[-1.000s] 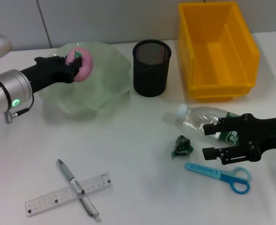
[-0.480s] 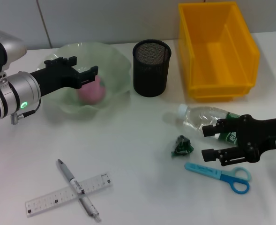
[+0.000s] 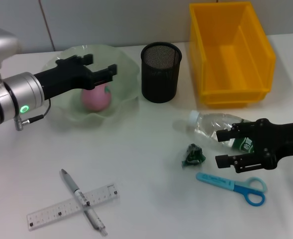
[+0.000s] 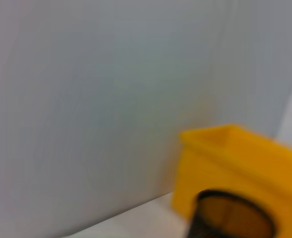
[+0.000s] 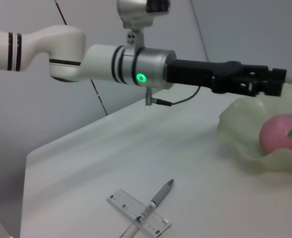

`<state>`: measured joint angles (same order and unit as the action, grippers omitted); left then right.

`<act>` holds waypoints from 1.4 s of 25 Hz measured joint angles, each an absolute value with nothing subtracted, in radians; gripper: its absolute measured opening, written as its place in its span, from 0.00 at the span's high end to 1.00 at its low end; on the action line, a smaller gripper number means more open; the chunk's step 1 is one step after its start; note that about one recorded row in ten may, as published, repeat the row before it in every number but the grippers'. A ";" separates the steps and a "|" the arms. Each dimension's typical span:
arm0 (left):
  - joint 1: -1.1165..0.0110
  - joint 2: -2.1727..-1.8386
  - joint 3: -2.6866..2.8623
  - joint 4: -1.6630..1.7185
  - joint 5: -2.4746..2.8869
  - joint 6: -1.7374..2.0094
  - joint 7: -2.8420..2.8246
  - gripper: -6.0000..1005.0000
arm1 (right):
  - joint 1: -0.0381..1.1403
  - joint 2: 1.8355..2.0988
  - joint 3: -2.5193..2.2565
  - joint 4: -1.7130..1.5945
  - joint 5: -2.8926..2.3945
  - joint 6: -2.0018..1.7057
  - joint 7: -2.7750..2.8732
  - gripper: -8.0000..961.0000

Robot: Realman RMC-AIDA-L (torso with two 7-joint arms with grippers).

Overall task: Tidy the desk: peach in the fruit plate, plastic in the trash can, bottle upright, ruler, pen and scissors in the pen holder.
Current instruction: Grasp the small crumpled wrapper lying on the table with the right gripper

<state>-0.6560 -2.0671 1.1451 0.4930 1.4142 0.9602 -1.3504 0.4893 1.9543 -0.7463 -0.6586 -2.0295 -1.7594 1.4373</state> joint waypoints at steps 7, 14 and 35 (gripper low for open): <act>-0.562 -2.061 1.143 0.604 1.417 1.272 -1.386 0.20 | 0.491 1.952 -0.745 -0.661 -2.025 -1.759 1.437 0.21; -0.519 -2.041 1.165 0.619 1.453 1.523 -1.352 0.20 | 0.496 1.950 -0.744 -0.675 -2.024 -1.763 1.446 0.22; -0.473 -2.042 1.159 0.610 1.584 1.634 -1.320 0.20 | 0.560 1.963 -0.853 -1.114 -2.064 -1.871 1.871 0.22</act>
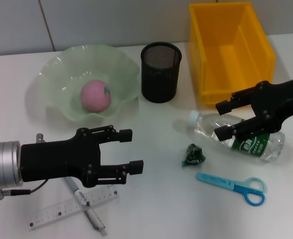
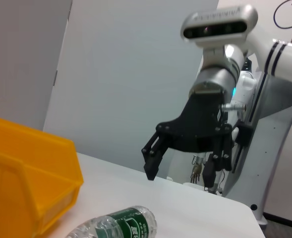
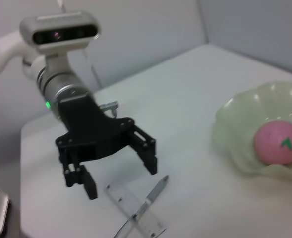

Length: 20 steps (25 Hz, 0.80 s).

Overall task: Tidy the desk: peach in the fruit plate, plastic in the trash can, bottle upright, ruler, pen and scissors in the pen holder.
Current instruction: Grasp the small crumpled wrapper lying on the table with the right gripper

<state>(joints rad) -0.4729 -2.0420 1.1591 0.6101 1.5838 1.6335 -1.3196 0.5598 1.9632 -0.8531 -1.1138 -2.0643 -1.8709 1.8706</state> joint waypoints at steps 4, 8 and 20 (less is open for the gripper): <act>-0.469 -2.043 1.163 0.610 1.584 1.634 -1.317 0.20 | 0.639 1.969 -0.906 -1.188 -2.190 -1.881 1.931 0.22; -0.468 -2.042 1.163 0.611 1.585 1.631 -1.309 0.20 | 0.704 1.985 -0.940 -1.186 -2.295 -1.870 1.946 0.22; -0.466 -2.046 1.157 0.611 1.585 1.626 -1.287 0.20 | 0.842 2.059 -1.184 -1.051 -2.529 -1.672 1.940 0.22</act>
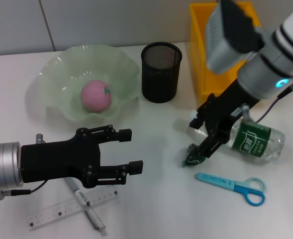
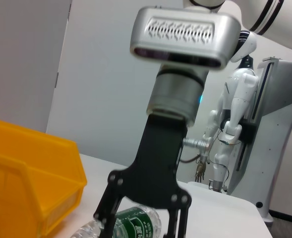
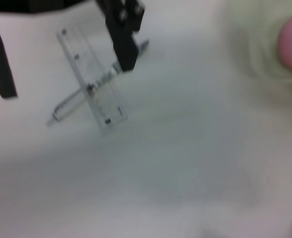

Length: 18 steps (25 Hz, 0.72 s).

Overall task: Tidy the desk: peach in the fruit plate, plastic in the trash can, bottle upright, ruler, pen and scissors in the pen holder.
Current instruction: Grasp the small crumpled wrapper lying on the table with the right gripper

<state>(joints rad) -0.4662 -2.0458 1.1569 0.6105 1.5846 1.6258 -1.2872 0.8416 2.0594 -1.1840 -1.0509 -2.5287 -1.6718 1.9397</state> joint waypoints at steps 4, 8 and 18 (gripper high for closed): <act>-0.464 -2.046 1.157 0.611 1.585 1.623 -1.287 0.20 | 0.850 2.063 -1.247 -1.003 -2.537 -1.599 1.939 0.22; -0.457 -2.046 1.156 0.609 1.597 1.612 -1.287 0.20 | 0.853 2.071 -1.279 -0.972 -2.546 -1.544 1.932 0.22; -0.441 -2.035 1.158 0.607 1.610 1.589 -1.286 0.20 | 0.852 2.076 -1.347 -0.908 -2.552 -1.474 1.928 0.22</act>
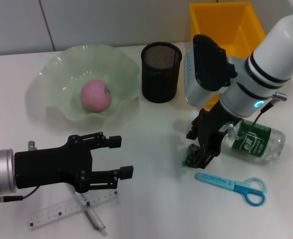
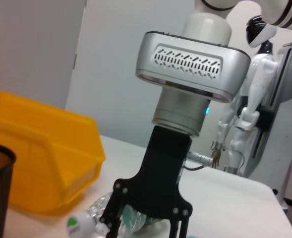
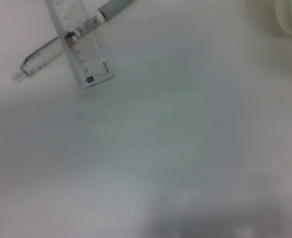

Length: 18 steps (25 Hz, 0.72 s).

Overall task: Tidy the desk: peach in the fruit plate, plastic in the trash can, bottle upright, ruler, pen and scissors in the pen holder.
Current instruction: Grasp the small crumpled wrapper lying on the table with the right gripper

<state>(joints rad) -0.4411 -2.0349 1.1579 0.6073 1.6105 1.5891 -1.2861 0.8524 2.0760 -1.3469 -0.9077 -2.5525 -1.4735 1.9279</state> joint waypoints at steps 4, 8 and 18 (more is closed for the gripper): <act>-0.436 -2.028 1.162 0.603 1.621 1.572 -1.286 0.20 | 0.850 2.078 -1.358 -0.894 -2.553 -1.457 1.928 0.22; -0.437 -2.030 1.156 0.598 1.645 1.570 -1.286 0.20 | 0.851 2.078 -1.365 -0.884 -2.553 -1.445 1.928 0.22; -0.441 -2.035 1.155 0.598 1.649 1.569 -1.288 0.20 | 0.853 2.080 -1.386 -0.869 -2.550 -1.431 1.927 0.22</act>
<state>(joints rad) -0.4410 -2.0348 1.1550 0.5982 1.6490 1.5692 -1.2884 0.8530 2.0801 -1.3858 -0.8694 -2.5501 -1.4309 1.9267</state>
